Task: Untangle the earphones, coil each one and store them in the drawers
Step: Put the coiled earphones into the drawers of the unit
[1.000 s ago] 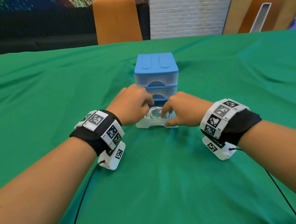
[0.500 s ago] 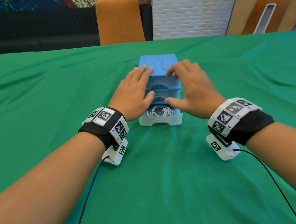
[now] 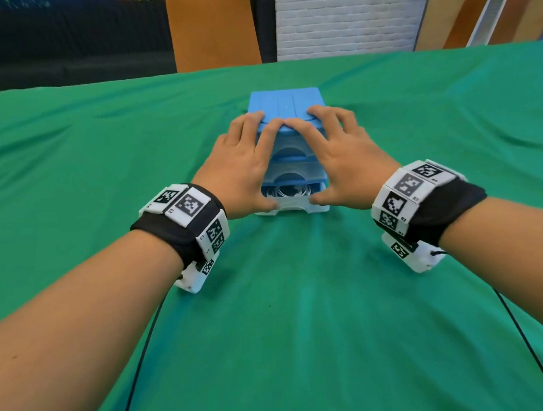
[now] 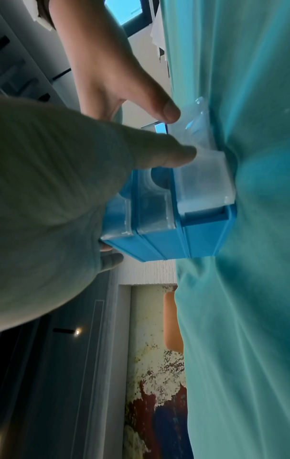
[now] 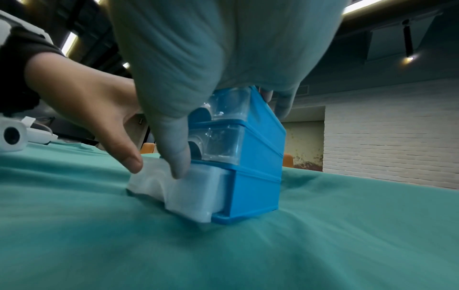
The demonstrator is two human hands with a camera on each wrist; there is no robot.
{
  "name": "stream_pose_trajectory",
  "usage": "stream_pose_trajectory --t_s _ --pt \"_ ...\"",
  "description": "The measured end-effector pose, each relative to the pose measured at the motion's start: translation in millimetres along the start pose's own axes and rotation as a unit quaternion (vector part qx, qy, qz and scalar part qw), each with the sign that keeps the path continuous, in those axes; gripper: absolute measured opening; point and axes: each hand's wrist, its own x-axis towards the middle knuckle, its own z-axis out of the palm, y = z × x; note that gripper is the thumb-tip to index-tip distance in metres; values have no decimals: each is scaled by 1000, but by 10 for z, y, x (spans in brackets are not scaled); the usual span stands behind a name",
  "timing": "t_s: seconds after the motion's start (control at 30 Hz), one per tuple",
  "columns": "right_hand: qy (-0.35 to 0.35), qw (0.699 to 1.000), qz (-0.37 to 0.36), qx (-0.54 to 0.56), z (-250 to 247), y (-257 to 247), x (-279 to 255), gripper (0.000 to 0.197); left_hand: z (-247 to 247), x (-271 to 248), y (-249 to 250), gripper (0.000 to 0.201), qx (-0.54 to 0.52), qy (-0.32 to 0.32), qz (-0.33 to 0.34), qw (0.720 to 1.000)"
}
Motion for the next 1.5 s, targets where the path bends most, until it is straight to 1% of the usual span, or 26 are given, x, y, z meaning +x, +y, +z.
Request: stream_pose_trajectory --t_s 0.07,0.3,0.43,0.53,0.63,0.8,1.03,1.23,1.33,1.5 --pt "16 1000 5 -15 38 -1 36 123 8 23 18 126 14 8 -6 1000" --pt "49 997 34 -48 101 -49 77 112 32 89 29 119 11 28 -12 999" --pt "49 996 47 -64 109 -92 101 111 4 95 60 108 -14 37 -25 999" --pt "49 998 39 -26 78 -68 102 104 -45 79 87 89 -50 50 -43 997" --pt "64 997 37 37 48 -34 59 93 -96 80 121 70 -70 54 -59 994" --pt "75 988 69 115 -7 -56 29 76 -178 94 185 52 -94 49 -93 990" --pt "58 978 99 177 -96 -67 61 68 -295 115 254 44 -106 14 -129 986" --pt "61 970 100 212 -128 -33 74 63 -397 171 217 40 -105 -17 -130 986" --pt "75 961 104 246 -135 -18 100 59 -414 189 196 38 -104 -24 -127 986" --pt "116 947 109 280 -123 33 169 57 -450 293 166 33 -98 -31 -115 988"
